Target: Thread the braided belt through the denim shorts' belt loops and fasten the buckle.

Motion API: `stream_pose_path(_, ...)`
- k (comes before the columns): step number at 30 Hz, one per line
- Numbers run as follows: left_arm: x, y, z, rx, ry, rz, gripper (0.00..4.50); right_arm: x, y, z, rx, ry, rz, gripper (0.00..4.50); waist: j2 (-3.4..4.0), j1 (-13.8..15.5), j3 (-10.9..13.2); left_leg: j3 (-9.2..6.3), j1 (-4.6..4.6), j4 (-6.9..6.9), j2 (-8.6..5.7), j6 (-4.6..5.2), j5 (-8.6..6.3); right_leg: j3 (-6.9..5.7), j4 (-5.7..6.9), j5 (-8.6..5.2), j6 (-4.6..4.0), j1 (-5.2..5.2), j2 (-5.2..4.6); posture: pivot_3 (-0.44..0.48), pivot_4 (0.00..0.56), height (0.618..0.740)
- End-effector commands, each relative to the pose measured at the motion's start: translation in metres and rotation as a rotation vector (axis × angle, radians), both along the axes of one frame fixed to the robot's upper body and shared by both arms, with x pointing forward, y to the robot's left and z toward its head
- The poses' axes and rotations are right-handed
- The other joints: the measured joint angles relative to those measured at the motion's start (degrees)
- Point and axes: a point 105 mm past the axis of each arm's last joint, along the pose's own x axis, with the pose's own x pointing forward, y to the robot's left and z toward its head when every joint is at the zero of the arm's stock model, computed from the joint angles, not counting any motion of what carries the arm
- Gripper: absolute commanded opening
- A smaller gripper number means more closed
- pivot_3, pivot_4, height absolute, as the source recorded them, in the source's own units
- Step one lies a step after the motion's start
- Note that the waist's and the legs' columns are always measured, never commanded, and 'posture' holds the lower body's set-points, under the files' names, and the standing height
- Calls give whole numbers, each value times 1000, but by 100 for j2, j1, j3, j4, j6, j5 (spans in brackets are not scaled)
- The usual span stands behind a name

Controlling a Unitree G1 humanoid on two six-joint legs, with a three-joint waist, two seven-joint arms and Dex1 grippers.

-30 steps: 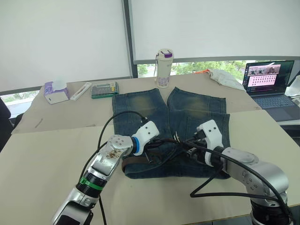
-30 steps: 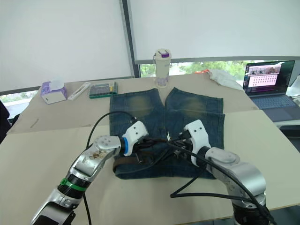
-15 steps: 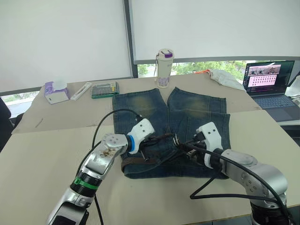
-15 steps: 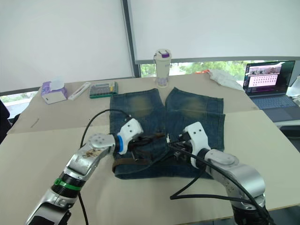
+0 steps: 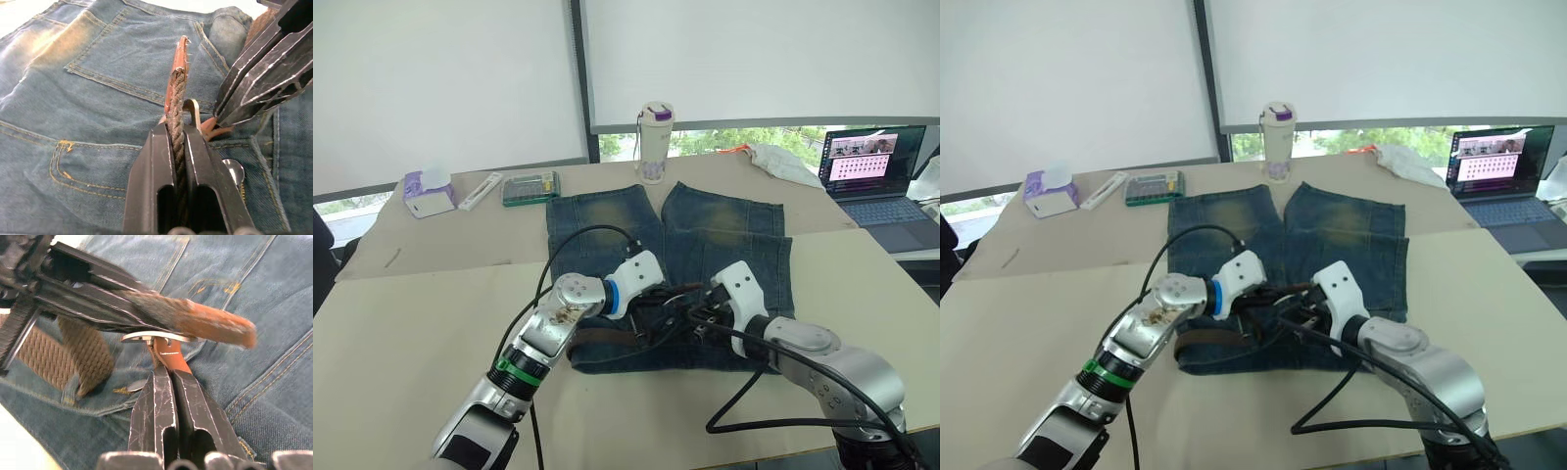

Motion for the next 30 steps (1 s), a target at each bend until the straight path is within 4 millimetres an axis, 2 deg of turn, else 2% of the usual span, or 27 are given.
stream_pose_path(1,4,16,18,-81,21,49,0,3,-6,14,41,-62,-28,7,0,1,0,0,0,0,0,0,0,0,0,0,0,0,0,0,150,740)
stream_pose_path(6,5,34,27,-108,44,99,0,8,-12,17,91,-57,-76,7,1,2,0,-1,1,0,-1,0,0,-1,1,0,0,-1,0,0,150,740)
stream_pose_path(9,-1,42,25,-88,44,97,0,12,-16,18,137,-44,-109,7,2,-8,-1,-1,2,0,0,0,0,0,2,0,0,-1,0,0,150,740)
stream_pose_path(16,-27,47,-5,45,42,39,0,14,-17,20,210,-14,-138,7,6,5,-3,-2,3,-5,-1,0,0,3,1,0,0,-2,-2,0,150,740)
stream_pose_path(25,-16,28,-20,44,57,88,0,13,-14,21,246,4,-141,7,7,8,-4,0,2,-4,-2,2,-1,4,1,0,0,-1,-1,0,150,740)
stream_pose_path(30,-9,20,-16,6,46,106,0,12,-12,23,254,6,-141,7,7,9,-4,0,2,-4,-1,2,-1,4,2,0,0,-2,-2,0,150,740)
